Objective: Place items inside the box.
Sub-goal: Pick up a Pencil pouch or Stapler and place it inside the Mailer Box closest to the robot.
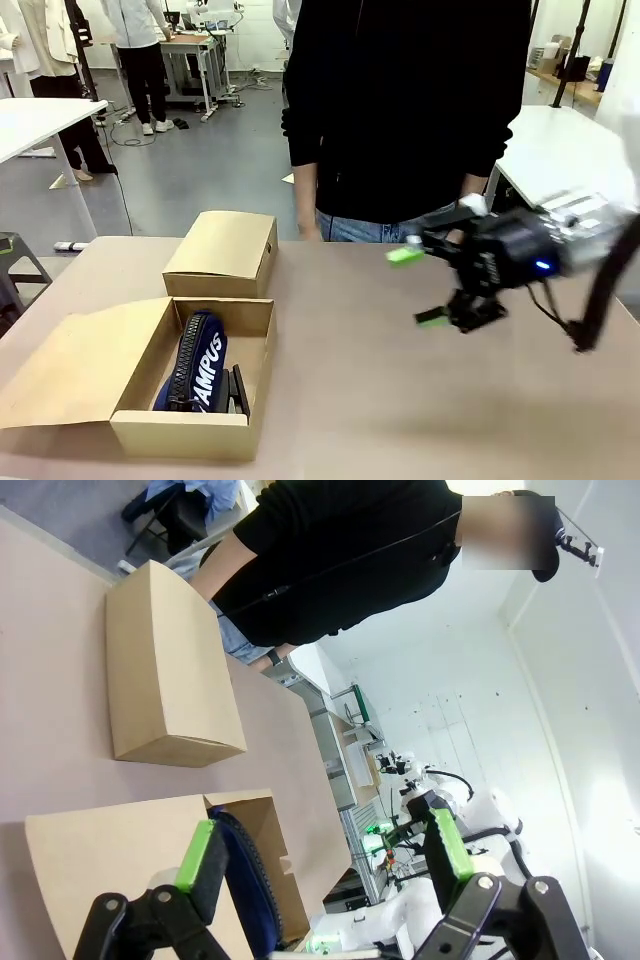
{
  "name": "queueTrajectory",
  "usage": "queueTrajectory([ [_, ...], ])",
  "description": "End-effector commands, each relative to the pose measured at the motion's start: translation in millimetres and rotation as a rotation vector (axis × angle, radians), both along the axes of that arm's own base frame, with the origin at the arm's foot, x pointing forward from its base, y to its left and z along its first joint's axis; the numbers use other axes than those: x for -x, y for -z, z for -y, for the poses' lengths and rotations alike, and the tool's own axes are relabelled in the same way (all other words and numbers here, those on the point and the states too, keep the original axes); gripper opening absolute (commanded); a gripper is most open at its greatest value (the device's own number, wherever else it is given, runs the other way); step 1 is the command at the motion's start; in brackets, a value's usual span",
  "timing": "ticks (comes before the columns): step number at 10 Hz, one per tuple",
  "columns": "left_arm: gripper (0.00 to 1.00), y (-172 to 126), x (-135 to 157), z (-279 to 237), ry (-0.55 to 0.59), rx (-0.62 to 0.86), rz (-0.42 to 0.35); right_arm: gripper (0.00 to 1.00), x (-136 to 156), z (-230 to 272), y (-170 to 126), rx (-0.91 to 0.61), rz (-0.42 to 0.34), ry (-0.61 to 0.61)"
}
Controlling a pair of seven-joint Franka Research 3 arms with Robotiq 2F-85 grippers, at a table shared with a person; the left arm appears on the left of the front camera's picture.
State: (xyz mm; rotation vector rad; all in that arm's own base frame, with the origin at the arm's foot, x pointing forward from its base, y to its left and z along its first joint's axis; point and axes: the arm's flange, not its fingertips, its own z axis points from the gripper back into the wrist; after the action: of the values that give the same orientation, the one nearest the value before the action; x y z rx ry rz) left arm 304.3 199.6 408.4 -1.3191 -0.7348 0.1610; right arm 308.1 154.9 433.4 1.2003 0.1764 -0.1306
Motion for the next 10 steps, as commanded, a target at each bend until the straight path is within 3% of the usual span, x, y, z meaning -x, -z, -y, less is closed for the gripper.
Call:
queueTrajectory([
  [1,1.00,-1,0,1,-0.005,0.009,0.031,1.00,2,40,26,-0.124,0.003,0.039],
  [2,1.00,-1,0,1,-0.005,0.009,0.031,1.00,12,64,36,-0.169,0.060,0.083],
  [4,1.00,-1,0,1,-0.005,0.009,0.031,1.00,28,116,63,-0.241,0.086,0.154],
  [6,1.00,-1,0,1,-0.005,0.009,0.031,1.00,68,159,98,-0.355,0.264,0.146],
  [7,1.00,-1,0,1,-0.005,0.009,0.031,1.00,81,165,119,-0.358,0.290,0.168],
  [8,1.00,-1,0,1,-0.005,0.009,0.031,1.00,83,148,132,-0.284,0.222,0.153],
  [9,1.00,-1,0,1,-0.005,0.009,0.031,1.00,-25,188,67,-0.324,0.223,0.205],
  [10,1.00,-1,0,1,-0.005,0.009,0.031,1.00,-25,188,67,-0.324,0.223,0.205],
])
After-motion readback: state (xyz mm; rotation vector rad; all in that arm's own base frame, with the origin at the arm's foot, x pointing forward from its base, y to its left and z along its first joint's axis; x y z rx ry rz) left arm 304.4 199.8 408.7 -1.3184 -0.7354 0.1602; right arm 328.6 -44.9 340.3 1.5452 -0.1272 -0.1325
